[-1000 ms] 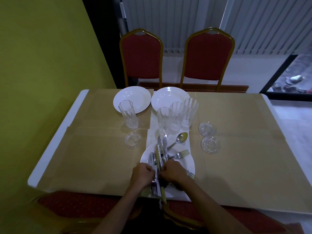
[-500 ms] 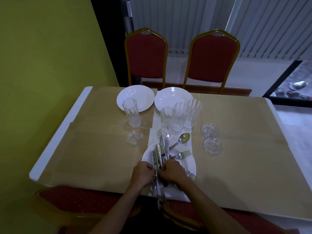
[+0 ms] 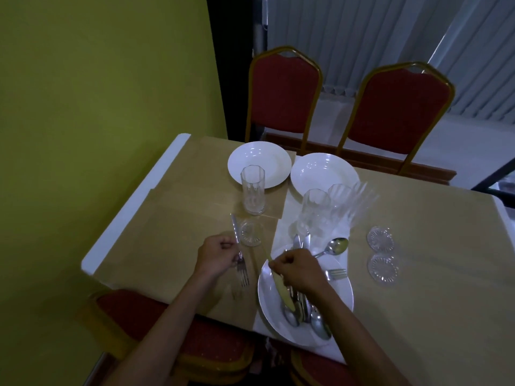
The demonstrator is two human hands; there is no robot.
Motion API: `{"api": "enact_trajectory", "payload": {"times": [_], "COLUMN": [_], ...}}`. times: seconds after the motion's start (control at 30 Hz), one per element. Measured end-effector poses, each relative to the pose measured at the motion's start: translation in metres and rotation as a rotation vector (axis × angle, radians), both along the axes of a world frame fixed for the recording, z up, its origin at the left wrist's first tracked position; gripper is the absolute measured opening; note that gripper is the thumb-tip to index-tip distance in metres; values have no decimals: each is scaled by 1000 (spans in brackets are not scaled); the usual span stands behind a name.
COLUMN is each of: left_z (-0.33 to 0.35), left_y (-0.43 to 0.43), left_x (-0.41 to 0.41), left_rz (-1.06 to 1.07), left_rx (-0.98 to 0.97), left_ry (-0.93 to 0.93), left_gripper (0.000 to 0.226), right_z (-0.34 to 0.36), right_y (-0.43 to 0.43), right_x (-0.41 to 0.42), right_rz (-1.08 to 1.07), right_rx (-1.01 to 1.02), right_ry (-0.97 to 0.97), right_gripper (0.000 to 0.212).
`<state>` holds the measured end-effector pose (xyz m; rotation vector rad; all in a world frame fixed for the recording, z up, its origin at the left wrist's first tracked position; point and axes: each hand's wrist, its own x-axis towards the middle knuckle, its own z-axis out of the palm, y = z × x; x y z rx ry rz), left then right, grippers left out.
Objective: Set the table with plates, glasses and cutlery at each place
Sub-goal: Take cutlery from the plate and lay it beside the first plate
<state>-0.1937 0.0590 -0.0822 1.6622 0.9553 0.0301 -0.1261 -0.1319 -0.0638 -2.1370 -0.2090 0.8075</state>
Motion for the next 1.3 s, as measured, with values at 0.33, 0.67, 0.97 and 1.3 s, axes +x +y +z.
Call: {"api": "enact_trajectory", "payload": {"times": [0.33,0.67,0.97,1.3], "left_z": [7,-24,-58,-95], "left_y": [121,236,283,300], "left_x": [28,109,213,234], "left_rz": [13,-164,-281,-274], "left_rx": [14,88,168,334], "left_ry": [-17,67,52,21], "left_gripper": [15,16,18,10], "right_z": [7,-18,-46,-69], "right_y": [123,248,309,352], "right_x": [27,75,137,185], "right_rz": [-21,-115,-197,-114], "right_rx": [77,-17,-153,-360], "right_ry": [34,28,-98,-286], "right_gripper": [19,12,28,18]}}
